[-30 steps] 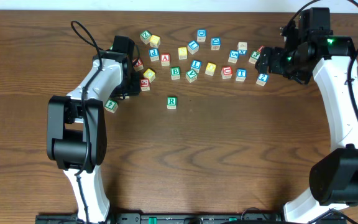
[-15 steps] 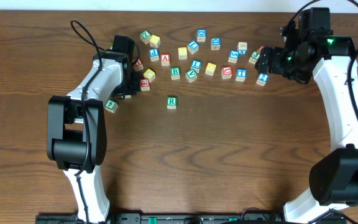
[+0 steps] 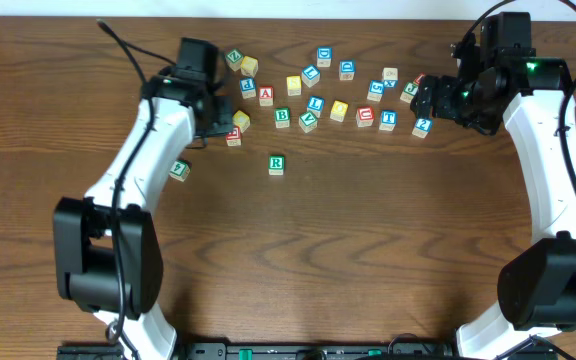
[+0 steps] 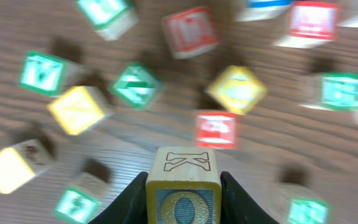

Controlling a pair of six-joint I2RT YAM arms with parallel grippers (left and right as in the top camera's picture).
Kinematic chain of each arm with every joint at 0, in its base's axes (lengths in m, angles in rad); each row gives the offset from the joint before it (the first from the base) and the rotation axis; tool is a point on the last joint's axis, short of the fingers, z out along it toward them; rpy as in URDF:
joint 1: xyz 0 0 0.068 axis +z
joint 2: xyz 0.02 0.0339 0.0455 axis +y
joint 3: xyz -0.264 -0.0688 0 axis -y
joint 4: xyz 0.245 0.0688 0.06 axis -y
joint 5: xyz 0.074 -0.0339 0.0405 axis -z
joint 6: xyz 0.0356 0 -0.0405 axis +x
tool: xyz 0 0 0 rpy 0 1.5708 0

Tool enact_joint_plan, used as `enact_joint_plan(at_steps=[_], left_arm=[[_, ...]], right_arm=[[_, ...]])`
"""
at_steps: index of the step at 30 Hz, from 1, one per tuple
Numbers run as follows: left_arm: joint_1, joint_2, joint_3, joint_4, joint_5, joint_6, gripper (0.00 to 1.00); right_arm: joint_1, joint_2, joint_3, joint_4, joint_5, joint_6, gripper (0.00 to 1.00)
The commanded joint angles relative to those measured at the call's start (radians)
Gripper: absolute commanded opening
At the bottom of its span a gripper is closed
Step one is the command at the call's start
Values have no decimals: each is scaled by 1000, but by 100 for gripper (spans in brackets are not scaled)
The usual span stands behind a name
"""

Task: Spell out ROBOT
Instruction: 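Carry the yellow O block beside the R block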

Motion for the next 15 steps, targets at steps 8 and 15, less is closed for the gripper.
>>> enact_joint_plan(at_steps=[8, 15], left_arm=[[-273, 5, 16, 27, 27, -92, 31], [-378, 27, 16, 70, -20, -142, 31]], right_arm=[[5, 9, 16, -4, 11, 11, 94], [5, 9, 16, -5, 11, 11, 94]])
